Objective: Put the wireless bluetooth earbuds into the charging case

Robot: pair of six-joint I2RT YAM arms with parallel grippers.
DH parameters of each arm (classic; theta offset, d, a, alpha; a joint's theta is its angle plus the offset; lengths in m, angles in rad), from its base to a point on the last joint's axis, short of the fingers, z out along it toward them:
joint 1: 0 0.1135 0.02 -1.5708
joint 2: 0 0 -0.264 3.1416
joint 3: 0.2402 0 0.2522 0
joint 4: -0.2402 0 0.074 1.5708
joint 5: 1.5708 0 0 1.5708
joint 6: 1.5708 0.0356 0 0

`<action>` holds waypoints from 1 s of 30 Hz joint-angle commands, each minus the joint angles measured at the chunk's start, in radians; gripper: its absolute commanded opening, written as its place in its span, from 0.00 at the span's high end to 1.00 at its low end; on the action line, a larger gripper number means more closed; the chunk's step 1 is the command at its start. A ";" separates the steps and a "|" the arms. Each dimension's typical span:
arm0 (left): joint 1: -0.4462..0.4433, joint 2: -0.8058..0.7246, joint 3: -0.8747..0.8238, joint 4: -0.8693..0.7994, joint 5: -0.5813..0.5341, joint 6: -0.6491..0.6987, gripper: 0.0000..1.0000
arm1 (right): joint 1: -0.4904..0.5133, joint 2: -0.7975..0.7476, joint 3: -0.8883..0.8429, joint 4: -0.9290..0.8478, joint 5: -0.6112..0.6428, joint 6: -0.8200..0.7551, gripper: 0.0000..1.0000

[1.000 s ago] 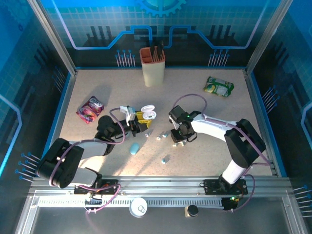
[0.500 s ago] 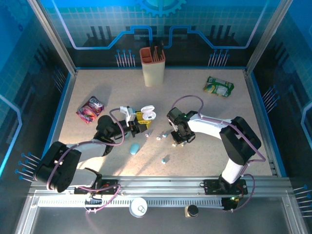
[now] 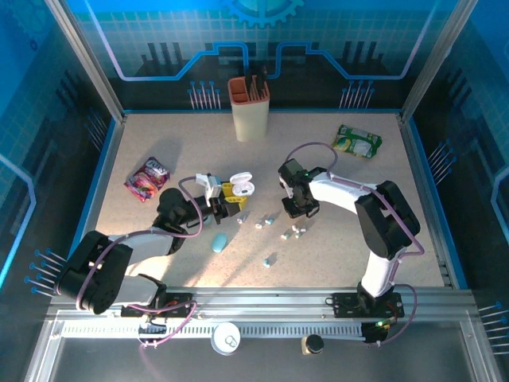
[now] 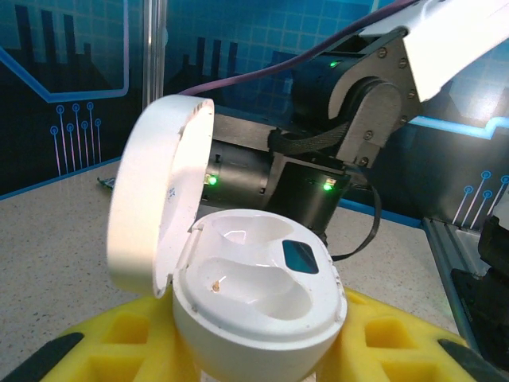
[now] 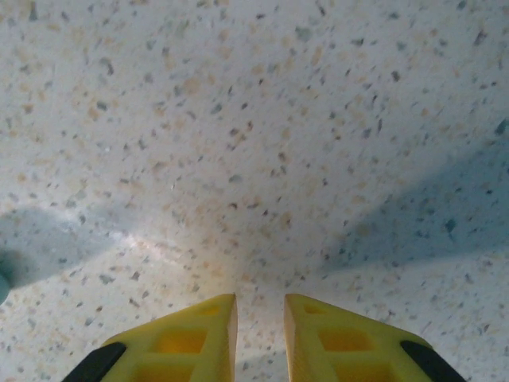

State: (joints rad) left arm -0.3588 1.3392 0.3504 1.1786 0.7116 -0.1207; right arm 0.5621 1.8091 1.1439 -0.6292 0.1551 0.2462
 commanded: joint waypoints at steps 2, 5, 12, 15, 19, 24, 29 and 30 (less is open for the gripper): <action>0.011 -0.036 -0.021 0.013 -0.011 0.028 0.65 | 0.005 -0.041 -0.004 -0.034 -0.009 -0.006 0.71; 0.010 -0.041 -0.027 0.019 -0.015 0.026 0.65 | 0.020 -0.100 -0.053 -0.033 0.012 0.011 0.65; 0.011 -0.040 -0.033 0.026 -0.014 0.030 0.64 | 0.116 -0.110 -0.072 -0.052 0.070 0.069 0.65; 0.011 -0.041 -0.036 0.029 -0.011 0.029 0.65 | 0.132 -0.087 -0.076 -0.058 0.072 0.086 0.65; 0.011 -0.042 -0.040 0.030 0.000 0.019 0.65 | 0.140 -0.070 -0.090 -0.054 0.067 0.098 0.67; 0.011 -0.049 -0.045 0.030 -0.005 0.021 0.64 | 0.144 -0.055 -0.103 -0.056 0.060 0.100 0.70; 0.011 -0.051 -0.044 0.030 -0.008 0.026 0.64 | 0.144 -0.044 -0.102 -0.045 0.055 0.102 0.75; 0.011 -0.051 -0.043 0.030 -0.008 0.027 0.64 | 0.143 -0.044 -0.104 -0.042 0.055 0.100 0.76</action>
State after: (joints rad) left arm -0.3588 1.3132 0.3218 1.1793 0.7040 -0.1207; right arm 0.6937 1.7546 1.0477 -0.6621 0.2058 0.3359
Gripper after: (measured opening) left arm 0.357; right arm 0.252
